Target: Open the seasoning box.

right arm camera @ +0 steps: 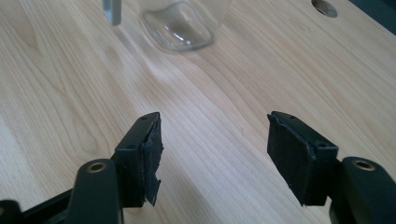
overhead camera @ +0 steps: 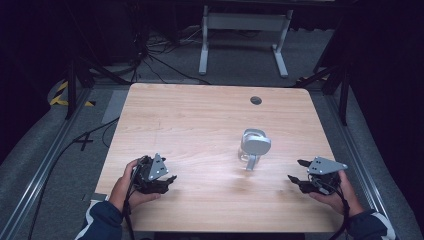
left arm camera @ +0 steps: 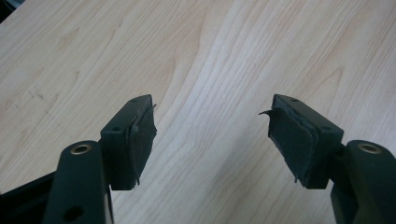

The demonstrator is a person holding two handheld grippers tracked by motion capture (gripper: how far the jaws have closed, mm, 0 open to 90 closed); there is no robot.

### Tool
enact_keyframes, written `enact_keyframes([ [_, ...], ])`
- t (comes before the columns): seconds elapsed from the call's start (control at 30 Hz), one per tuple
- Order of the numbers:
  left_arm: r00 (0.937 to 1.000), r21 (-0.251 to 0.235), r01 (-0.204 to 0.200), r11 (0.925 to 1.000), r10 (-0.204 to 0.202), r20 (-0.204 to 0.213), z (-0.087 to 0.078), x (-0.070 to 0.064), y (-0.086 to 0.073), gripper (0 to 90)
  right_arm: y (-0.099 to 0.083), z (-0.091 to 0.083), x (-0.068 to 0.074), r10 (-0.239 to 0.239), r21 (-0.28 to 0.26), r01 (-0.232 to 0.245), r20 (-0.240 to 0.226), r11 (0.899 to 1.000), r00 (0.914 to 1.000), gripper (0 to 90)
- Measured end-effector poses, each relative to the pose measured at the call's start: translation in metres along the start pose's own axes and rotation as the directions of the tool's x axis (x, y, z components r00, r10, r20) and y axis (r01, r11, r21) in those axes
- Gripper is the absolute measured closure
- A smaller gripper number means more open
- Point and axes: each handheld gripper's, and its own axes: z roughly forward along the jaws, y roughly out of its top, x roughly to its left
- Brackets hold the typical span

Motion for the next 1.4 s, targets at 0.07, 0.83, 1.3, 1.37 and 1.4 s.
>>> enact_keyframes([
  [0.07, 1.0, 0.0, 0.007, 1.0, -0.007, -0.003, -0.001, 0.001, -0.003, 31.7, -0.003, -0.001, -0.001, 0.018, 0.001, -0.018, -0.002, 1.0, 0.9998, 35.6],
  [0.83, 0.9811, 0.027, 0.179, 0.9835, -0.18, 0.07, -0.005, 0.017, -0.062, 22.2, -0.083, -0.015, -0.023, 0.278, 0.035, -0.278, -0.007, 0.96, 0.9605, 32.2],
  [1.3, 0.9493, 0.013, 0.303, 0.9528, -0.303, 0.082, -0.01, 0.02, -0.088, 15.2, -0.096, -0.019, -0.025, 0.344, 0.013, -0.344, 0.002, 0.939, 0.9388, 26.8],
  [1.37, 0.9485, 0.011, 0.307, 0.9515, -0.307, 0.077, -0.01, 0.019, -0.088, 15.0, -0.096, -0.019, -0.025, 0.348, 0.013, -0.348, 0.006, 0.937, 0.9375, 26.8],
  [1.4, 0.9511, 0.013, 0.3, 0.954, -0.3, 0.075, -0.01, 0.02, -0.088, 15.1, -0.096, -0.019, -0.025, 0.349, 0.013, -0.349, 0.008, 0.937, 0.937, 26.7],
])
